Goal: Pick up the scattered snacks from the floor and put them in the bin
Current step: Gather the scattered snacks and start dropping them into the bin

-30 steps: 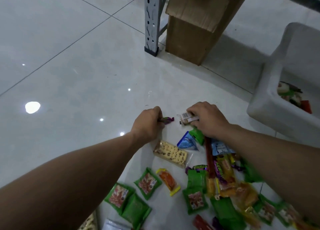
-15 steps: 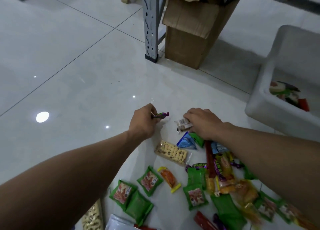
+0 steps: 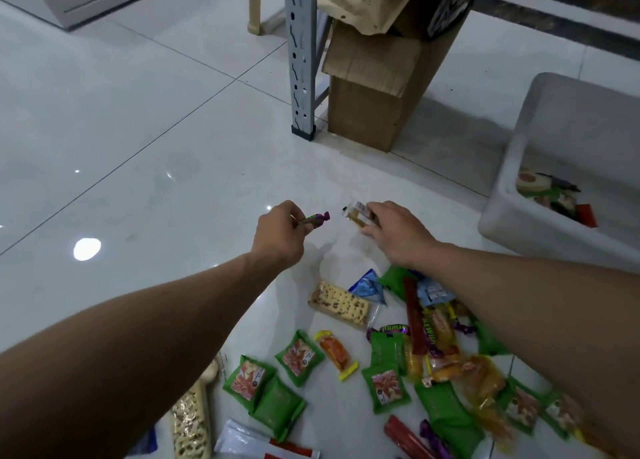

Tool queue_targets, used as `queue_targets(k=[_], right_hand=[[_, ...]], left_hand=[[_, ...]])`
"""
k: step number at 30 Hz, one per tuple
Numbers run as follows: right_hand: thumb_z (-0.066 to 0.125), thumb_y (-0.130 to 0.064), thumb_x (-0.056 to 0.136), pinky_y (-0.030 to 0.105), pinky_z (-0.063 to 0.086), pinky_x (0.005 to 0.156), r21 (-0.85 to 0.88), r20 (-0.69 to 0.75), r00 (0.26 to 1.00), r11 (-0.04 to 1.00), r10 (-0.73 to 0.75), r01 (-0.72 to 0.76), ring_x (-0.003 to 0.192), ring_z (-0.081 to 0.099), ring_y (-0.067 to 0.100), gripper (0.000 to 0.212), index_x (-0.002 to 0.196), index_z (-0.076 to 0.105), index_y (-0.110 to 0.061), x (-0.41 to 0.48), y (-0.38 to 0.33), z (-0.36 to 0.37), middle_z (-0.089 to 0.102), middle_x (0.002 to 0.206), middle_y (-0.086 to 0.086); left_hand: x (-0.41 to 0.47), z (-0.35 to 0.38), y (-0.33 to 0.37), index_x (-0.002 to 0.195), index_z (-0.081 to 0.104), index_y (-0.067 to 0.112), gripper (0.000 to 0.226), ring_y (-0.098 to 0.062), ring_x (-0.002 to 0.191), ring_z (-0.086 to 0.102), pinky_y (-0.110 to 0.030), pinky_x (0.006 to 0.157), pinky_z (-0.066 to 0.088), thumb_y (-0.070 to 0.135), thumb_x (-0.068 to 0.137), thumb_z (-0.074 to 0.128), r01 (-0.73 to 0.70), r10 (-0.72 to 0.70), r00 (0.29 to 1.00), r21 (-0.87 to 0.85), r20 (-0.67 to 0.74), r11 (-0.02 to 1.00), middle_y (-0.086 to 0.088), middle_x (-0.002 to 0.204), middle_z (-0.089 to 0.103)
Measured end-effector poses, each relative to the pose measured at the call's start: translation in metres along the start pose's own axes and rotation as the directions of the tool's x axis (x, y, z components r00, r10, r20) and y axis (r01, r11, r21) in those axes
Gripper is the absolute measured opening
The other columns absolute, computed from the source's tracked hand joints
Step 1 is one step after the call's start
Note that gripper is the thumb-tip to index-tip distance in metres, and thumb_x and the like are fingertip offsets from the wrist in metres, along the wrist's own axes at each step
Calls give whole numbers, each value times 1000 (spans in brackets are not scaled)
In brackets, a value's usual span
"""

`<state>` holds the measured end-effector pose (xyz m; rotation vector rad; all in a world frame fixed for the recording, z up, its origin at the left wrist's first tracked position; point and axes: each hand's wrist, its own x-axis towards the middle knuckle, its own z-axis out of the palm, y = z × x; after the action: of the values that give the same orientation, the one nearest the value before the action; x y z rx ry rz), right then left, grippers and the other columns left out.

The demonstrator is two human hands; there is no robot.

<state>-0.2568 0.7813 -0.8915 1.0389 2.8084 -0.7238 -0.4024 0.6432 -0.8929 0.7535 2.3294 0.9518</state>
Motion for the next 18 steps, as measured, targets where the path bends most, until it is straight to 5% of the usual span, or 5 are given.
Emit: queue_targets(k=[4, 9, 15, 18], right_hand=[[58, -29, 95, 30, 40, 80, 187, -121, 981, 974, 154, -130, 106, 54, 27, 36, 126, 54, -12, -4, -1, -29, 59, 119, 10], [64, -25, 90, 32, 49, 90, 451, -224, 921, 871, 320, -193, 99, 61, 20, 32, 121, 65, -18, -19, 8, -70, 67, 108, 1], [63, -23, 92, 28, 50, 79, 535, -369, 828, 825, 423, -182, 92, 61, 18, 31, 122, 65, -17, -47, 37, -128, 67, 105, 3], [63, -21, 92, 29, 50, 86, 601, -439, 753, 783, 491, -160, 93, 60, 16, 29, 120, 65, -14, -57, 57, -155, 67, 106, 1]], left_hand=[[1, -3, 24, 90, 62, 10, 12, -16, 74, 52, -24, 55, 41, 22, 91, 63, 35, -40, 998, -130, -38, 991, -4, 88, 60], [4, 4, 70, 88, 63, 9, 13, -14, 69, 50, -25, 54, 39, 21, 91, 63, 32, -40, 999, -250, -29, 968, -3, 80, 58], [1, 30, 132, 76, 64, 10, 17, -17, 64, 49, -26, 54, 38, 21, 90, 65, -41, 52, 998, -325, 25, 945, -3, 69, 57], [0, 45, 164, 76, 65, 9, 17, -17, 61, 47, -26, 56, 37, 21, 88, 66, -97, 114, 993, -334, 29, 937, -2, 63, 55]])
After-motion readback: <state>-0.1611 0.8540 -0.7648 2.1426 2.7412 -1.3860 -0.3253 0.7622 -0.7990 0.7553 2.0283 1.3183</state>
